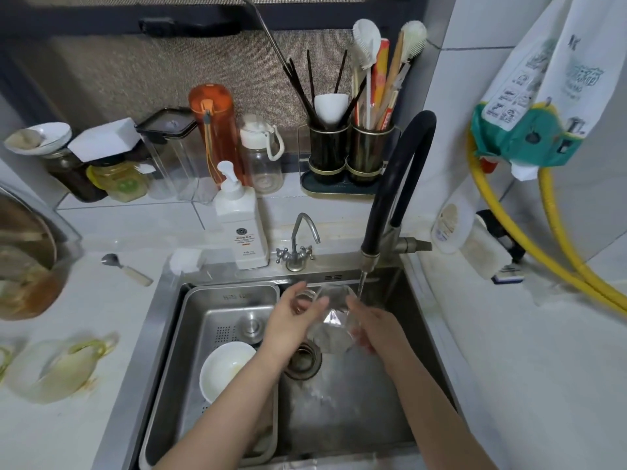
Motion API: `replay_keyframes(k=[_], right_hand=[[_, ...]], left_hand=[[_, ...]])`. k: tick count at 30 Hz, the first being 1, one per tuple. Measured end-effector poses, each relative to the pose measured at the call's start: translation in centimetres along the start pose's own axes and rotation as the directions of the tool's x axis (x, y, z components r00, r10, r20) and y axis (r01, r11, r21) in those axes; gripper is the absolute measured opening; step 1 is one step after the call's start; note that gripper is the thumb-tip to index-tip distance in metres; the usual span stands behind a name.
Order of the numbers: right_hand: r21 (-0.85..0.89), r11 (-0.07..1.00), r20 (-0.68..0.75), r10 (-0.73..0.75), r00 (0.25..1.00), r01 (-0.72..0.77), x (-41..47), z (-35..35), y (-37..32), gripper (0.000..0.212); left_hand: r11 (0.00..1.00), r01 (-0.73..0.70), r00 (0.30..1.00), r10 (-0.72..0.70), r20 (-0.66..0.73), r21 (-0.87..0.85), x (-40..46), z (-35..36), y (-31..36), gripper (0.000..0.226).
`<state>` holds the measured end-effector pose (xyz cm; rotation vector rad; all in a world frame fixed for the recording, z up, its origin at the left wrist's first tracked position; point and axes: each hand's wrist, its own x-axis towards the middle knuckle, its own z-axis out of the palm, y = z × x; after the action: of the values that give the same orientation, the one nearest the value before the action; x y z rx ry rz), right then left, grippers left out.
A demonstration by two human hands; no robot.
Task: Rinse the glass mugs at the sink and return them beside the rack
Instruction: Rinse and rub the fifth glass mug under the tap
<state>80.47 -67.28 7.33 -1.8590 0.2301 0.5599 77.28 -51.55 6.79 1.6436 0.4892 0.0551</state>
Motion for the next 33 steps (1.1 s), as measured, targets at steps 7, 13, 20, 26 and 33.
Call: replay_keyframes(k=[7,13,20,26,33], right_hand=[[0.075,0.982,0.04,-0.176,0.984,0.173,-0.3,-1.9,-0.7,0.024],[0.09,0.942,0.042,-0.328,0.944,0.323,-1.2,-3.3,1.2,0.031],[0.107,0.881,0.021,-0.465,0.885,0.46,-1.5,-4.5,2.4,0.048],[0.099,0.858,0.114,-0.514,0.85,0.505,-0.8,-2.6,0.5,0.049],[0.153,0.875,0.1,-0.476,0.874,0.46,-1.0,-2.6,3.3,0.052]], left_hand=[[0.995,0.024,0.989,-0.01,0.147,-0.096,0.6,1.0,1.5,0.065],[0.997,0.006,0.981,0.008,0.192,-0.071,0.4,1.5,1.4,0.013],[0.989,0.029,0.966,0.01,0.257,-0.147,0.3,2.5,1.0,0.014],[0.959,0.115,0.988,-0.083,0.134,-0.257,1.3,1.1,0.2,0.015],[0.981,0.077,0.967,-0.029,0.252,-0.181,-0.5,1.4,-0.8,0.031]])
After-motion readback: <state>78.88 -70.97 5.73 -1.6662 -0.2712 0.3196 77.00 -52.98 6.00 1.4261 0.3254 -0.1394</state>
